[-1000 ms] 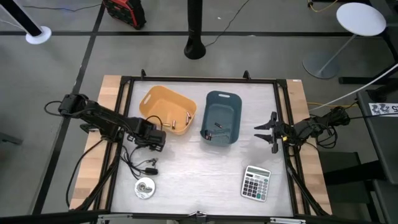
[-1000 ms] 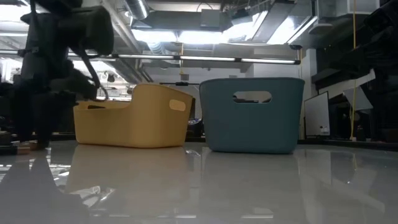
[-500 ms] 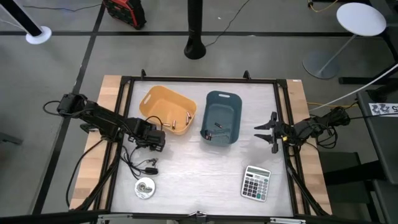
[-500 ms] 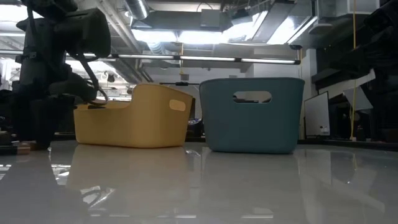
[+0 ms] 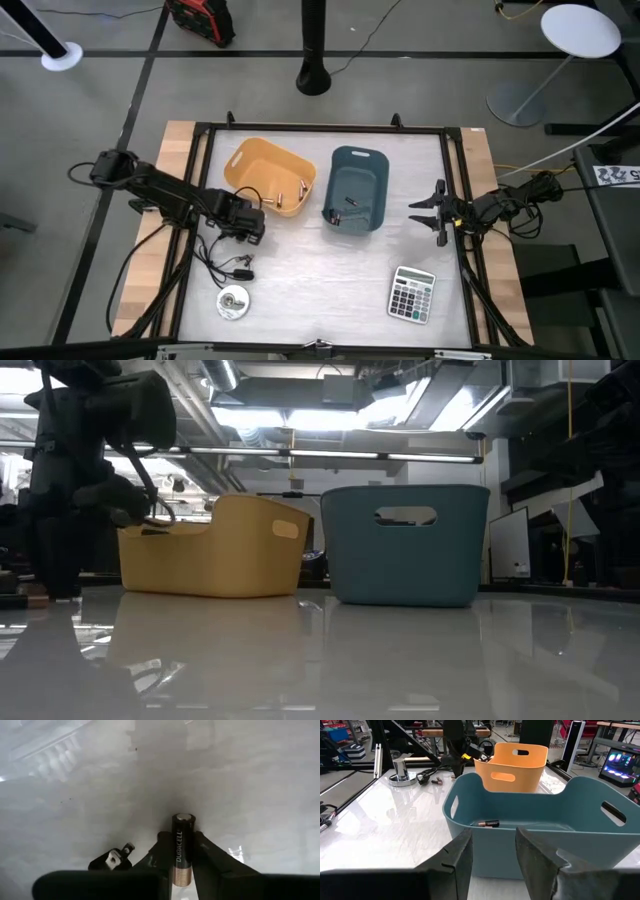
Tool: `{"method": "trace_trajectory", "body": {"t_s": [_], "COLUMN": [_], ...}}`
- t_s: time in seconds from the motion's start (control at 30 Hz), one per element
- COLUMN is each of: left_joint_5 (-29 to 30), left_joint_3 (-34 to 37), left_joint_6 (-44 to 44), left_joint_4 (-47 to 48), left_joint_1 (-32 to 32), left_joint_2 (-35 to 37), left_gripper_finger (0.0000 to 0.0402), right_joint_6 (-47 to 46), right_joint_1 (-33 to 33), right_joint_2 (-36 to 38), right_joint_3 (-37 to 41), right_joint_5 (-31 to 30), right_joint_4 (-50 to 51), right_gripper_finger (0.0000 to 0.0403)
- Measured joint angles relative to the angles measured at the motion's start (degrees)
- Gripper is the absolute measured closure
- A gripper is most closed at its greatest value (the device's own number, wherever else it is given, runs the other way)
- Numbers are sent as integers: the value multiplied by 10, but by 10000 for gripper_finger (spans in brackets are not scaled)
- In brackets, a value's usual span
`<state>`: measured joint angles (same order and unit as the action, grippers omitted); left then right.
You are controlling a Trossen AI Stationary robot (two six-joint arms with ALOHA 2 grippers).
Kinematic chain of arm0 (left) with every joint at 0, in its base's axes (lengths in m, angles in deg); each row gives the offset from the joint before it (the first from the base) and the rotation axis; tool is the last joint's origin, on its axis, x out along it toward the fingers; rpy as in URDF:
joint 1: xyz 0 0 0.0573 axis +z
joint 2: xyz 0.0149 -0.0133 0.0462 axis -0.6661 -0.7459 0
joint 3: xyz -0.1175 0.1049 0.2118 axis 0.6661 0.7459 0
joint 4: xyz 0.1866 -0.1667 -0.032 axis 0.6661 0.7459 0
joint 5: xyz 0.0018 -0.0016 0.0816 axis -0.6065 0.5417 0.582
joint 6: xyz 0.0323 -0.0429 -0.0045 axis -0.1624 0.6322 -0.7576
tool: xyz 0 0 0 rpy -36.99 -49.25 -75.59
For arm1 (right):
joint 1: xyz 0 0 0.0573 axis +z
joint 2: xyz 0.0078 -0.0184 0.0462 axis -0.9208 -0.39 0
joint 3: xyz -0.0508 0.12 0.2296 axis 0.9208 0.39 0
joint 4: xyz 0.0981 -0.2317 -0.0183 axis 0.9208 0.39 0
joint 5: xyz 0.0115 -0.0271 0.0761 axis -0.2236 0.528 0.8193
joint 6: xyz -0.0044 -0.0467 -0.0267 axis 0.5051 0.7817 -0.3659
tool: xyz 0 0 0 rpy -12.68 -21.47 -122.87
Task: Sort batteries
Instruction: Put the black battery into the blue bin
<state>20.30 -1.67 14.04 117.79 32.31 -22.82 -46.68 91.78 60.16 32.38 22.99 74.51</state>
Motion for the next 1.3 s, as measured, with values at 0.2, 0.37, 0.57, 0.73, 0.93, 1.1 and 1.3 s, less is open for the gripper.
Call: {"method": "trace_trajectory", "body": {"t_s": [0.2, 0.37, 0.57, 0.73, 0.93, 1.1, 1.3], "left_joint_5": [-30, -63, -39, 35, 114, 127, 127], "left_joint_3": [0, 0, -1, -1, -2, -2, -30], "left_joint_6": [-1, 2, 3, -68, -261, -375, -449], "left_joint_4": [-46, -158, -393, -590, -703, -706, -718], "left_joint_1": [0, 0, 0, 10, 52, 91, 113], "left_joint_2": [33, 69, 90, 90, 88, 70, 14], "left_gripper_finger": [355, 361, 355, 355, 357, 347, 345], "right_joint_6": [0, 0, 0, 0, 0, 0, 0], "right_joint_1": [0, 0, 0, 0, 0, 0, 0], "right_joint_2": [0, 0, 0, 0, 0, 0, 0], "right_joint_3": [0, 0, 0, 0, 0, 0, 0], "right_joint_5": [0, 0, 0, 0, 0, 0, 0], "right_joint_4": [0, 0, 0, 0, 0, 0, 0], "right_gripper_finger": [258, 258, 258, 258, 258, 258, 258]}}
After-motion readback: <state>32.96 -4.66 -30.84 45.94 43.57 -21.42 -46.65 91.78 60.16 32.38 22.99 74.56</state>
